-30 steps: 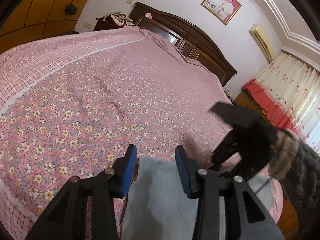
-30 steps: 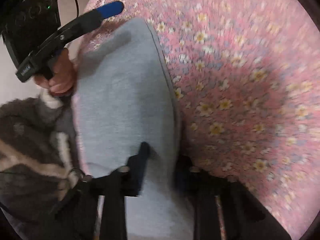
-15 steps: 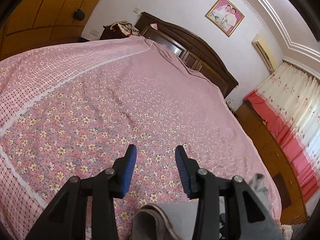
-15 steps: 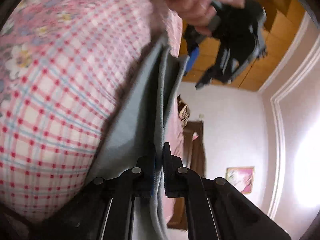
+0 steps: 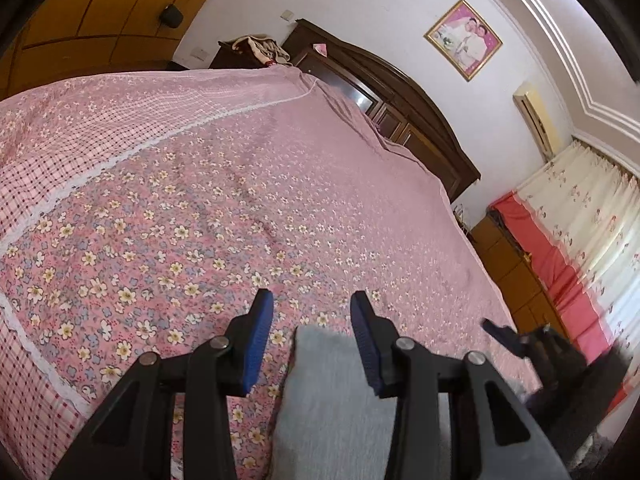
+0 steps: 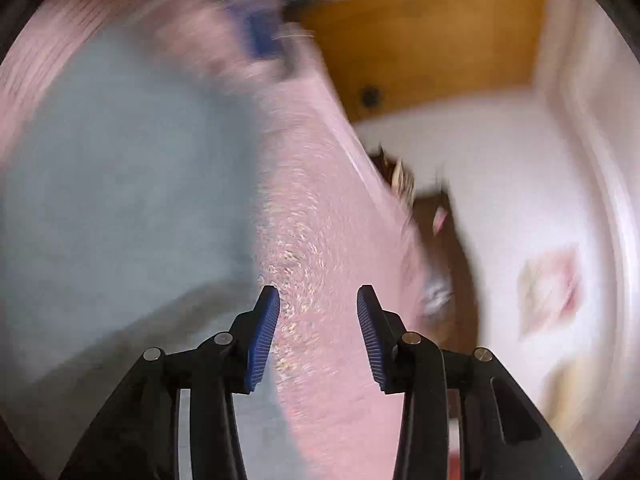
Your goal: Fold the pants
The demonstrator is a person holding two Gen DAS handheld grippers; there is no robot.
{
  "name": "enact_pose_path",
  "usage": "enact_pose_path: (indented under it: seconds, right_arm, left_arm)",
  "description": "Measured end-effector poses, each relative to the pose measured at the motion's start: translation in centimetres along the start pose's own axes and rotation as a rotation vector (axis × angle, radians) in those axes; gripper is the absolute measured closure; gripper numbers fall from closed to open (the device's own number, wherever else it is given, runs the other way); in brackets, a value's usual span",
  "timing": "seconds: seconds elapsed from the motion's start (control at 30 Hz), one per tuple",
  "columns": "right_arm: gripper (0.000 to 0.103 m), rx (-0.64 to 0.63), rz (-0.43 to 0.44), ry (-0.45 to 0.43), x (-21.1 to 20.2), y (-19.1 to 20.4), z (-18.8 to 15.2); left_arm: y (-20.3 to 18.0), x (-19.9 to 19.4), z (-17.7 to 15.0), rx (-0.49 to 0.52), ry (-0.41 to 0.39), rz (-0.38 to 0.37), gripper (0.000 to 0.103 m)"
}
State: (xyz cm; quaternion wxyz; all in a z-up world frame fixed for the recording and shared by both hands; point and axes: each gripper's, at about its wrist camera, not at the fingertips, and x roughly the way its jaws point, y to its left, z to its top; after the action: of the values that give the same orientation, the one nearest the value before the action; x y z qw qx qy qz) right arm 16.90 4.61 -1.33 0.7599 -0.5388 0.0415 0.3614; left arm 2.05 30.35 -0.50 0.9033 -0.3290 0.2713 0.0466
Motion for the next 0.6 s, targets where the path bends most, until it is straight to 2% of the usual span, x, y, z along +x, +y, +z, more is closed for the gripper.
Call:
enact_pose_path:
  seconds: [0.07,0.17,0.23,0.27,0.3,0.37,0.43,0.47,0.5,0.53,0.57,0.6]
  right_arm:
    - [0.055,0.217,0.109,0.024,-2.0,-2.7,-1.5]
    - [0.054,0.429,0.157,0.144,-4.4,-5.5,-6.0]
    - [0.057,0.587,0.140,0.277,-5.4,-8.1,-12.0]
    - [0.065,0.669,0.143,0.331,-5.7,-9.4,-15.0]
    - [0.067,0.798,0.166,0.392,-6.4,-11.1,-19.0]
    - [0.068,1.010,0.206,0.412,-7.5,-14.6,-25.5]
    - [0.069,1.225,0.276,0.367,-7.5,-16.5,-31.1]
    - [0.070,1.274,0.254,0.373,-7.0,-16.6,-32.2]
    - [0.071,1.295,0.198,0.422,-6.4,-16.2,-33.7]
    - [0.074,1.292,0.052,0.631,-4.6,-16.5,-35.6]
    - [0.090,1.322,0.002,0.720,-4.5,-16.2,-36.7]
    - [0.094,1.407,0.008,0.706,-5.4,-16.3,-37.8]
  left_arm:
    - [-0.9,0.1,-0.2,0.041,0.009,0.002,0.061]
    - [-2.9,0.2,-1.0,0.124,0.012,0.005,0.062]
    - [-5.5,0.0,-1.8,0.216,0.005,-0.008,0.062]
    - [-7.4,0.2,-2.3,0.283,0.015,0.001,0.062]
    - [-9.8,0.6,-2.8,0.348,0.029,-0.007,0.063]
    - [-14.0,1.9,-3.7,0.419,0.064,-0.072,0.063]
    - [-18.8,4.3,-4.9,0.464,0.145,-0.194,0.063]
    - [-22.3,6.6,-6.0,0.497,0.216,-0.278,0.063]
    - [-24.0,8.0,-6.6,0.516,0.253,-0.316,0.062]
    - [-26.4,10.5,-7.9,0.543,0.312,-0.354,0.062]
    - [-29.3,13.8,-9.7,0.595,0.382,-0.352,0.067]
    - [-30.5,15.8,-10.6,0.635,0.405,-0.322,0.072]
